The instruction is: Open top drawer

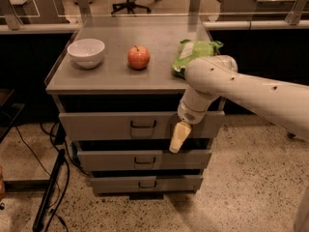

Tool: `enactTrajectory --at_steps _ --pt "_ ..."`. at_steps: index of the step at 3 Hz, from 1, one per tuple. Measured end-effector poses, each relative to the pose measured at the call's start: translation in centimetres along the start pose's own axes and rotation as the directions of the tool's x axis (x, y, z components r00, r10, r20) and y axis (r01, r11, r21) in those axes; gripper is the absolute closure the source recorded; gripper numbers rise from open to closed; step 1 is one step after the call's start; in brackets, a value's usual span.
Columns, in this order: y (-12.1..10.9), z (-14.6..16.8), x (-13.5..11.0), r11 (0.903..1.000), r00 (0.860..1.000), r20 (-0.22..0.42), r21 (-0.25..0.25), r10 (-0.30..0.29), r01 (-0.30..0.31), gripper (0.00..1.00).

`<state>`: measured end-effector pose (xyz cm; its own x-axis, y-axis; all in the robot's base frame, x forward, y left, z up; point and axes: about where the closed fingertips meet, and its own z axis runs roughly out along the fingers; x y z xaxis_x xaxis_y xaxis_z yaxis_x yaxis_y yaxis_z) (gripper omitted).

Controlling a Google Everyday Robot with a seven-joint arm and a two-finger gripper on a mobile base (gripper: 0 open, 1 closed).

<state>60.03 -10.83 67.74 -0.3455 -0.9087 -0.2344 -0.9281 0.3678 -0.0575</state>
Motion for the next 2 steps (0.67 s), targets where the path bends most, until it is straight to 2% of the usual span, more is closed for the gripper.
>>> enactTrajectory --at_steps 1,2 --pt "0.0 0.9 0.0 0.9999 1.000 -0.017 0.001 -0.010 0.010 0.00" --pt "1.1 1.8 0.3 0.9991 0.998 -0.052 -0.018 -0.040 0.039 0.00"
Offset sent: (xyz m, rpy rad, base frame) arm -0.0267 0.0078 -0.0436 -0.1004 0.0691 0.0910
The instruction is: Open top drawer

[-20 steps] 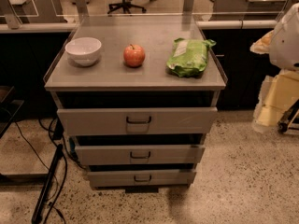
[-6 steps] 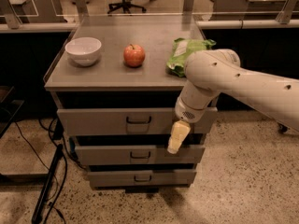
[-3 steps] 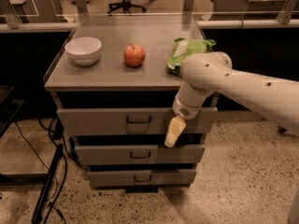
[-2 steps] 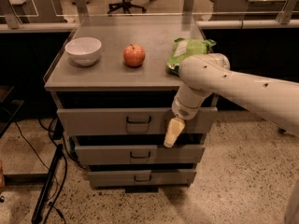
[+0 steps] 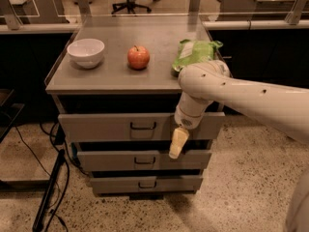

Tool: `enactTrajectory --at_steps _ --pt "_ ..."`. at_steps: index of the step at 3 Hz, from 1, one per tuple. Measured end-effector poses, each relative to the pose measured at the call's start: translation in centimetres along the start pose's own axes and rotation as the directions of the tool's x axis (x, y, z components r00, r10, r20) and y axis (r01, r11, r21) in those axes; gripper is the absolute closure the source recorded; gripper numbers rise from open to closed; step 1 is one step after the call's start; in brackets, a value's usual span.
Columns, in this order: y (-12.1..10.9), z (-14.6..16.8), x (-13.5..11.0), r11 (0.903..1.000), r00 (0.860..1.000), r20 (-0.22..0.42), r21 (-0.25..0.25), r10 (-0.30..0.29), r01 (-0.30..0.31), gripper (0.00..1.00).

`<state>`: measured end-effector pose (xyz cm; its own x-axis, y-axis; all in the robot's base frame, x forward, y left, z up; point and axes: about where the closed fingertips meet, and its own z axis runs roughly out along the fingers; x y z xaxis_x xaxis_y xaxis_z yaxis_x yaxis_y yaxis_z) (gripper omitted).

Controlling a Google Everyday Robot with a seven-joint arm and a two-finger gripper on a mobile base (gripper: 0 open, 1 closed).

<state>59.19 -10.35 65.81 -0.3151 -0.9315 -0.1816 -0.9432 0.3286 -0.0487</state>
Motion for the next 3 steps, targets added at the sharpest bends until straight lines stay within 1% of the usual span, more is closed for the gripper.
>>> enactTrajectory --at_steps 1,2,3 --pt "0.0 0.0 0.0 1.0000 1.000 0.000 0.000 0.000 0.000 0.00" --pt "1.2 -0.5 0.5 0.9998 1.000 -0.002 -0.014 -0.016 0.016 0.00" --pt "7.1 -2.8 3.8 0.9965 0.999 -0.009 -0.070 -0.047 0.046 0.00"
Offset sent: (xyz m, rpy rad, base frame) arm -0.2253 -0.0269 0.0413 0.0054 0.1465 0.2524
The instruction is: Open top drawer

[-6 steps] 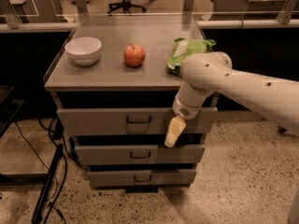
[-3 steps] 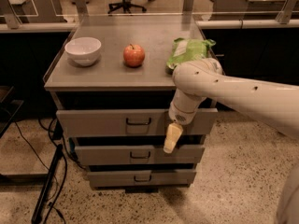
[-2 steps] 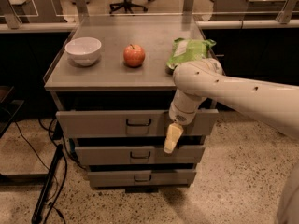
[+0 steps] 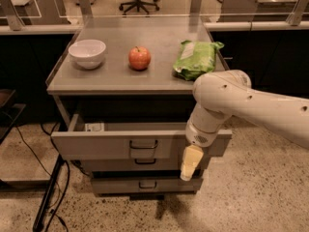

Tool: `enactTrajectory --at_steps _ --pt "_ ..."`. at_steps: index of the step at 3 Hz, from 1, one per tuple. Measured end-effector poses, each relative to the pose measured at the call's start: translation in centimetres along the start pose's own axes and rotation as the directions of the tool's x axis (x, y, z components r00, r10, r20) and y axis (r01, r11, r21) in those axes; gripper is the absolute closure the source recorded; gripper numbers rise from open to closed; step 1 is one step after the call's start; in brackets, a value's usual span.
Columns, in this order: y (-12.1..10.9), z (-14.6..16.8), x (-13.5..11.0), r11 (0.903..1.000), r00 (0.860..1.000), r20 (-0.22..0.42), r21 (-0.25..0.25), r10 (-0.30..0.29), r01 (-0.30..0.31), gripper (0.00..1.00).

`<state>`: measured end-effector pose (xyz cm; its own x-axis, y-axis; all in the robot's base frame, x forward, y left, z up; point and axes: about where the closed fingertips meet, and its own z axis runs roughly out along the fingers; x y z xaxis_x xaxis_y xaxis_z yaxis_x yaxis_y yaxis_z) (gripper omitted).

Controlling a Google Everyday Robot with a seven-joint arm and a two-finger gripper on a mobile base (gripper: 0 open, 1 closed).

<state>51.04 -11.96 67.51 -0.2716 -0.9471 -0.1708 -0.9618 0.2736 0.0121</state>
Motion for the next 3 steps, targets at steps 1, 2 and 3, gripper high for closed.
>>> enactTrajectory --at_steps 1,2,3 --pt "0.0 0.0 0.0 1.0000 1.000 0.000 0.000 0.000 0.000 0.00" --pt "-2.1 -0.1 -0.5 0.9991 1.000 0.010 0.029 0.030 -0.030 0.00" --pt "-3.2 0.3 -0.6 0.9984 0.999 0.004 0.038 0.042 -0.042 0.00"
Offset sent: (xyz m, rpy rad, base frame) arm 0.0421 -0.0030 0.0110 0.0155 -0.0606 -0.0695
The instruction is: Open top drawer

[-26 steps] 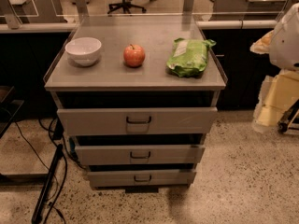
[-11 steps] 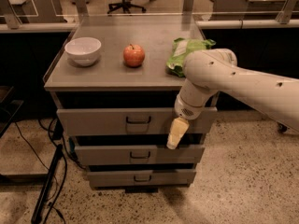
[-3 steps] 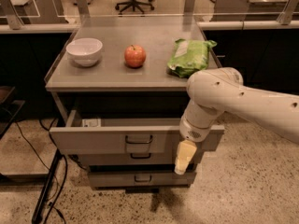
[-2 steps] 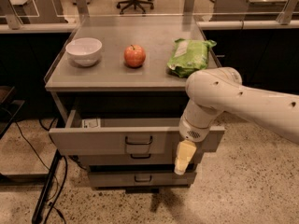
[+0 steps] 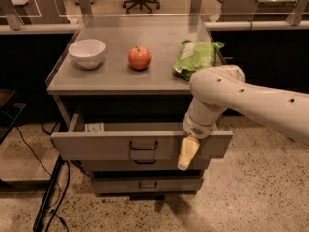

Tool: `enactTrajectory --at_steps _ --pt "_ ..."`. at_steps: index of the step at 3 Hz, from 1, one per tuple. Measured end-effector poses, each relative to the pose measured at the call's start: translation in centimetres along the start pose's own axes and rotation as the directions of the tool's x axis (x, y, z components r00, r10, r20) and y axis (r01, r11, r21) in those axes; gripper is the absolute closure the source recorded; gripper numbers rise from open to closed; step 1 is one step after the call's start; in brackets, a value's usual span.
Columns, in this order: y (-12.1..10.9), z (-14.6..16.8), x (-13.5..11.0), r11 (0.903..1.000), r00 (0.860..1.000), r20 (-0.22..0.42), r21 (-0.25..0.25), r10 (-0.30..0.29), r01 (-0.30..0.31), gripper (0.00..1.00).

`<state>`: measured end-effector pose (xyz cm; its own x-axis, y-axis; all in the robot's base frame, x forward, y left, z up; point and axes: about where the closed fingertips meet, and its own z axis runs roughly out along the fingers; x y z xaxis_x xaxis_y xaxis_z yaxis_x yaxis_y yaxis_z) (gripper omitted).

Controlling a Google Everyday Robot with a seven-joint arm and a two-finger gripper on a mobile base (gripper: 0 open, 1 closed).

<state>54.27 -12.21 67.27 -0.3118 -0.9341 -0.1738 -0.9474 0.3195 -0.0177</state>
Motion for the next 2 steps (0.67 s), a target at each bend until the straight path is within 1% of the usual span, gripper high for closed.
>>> enactTrajectory --at_steps 1,2 --pt "1.5 2.8 1.4 0.9989 0.998 -0.056 -0.048 -0.004 0.001 0.00" --pt "3.3 2.4 2.7 0.9967 0.998 -0.070 -0.081 -0.004 -0.002 0.00"
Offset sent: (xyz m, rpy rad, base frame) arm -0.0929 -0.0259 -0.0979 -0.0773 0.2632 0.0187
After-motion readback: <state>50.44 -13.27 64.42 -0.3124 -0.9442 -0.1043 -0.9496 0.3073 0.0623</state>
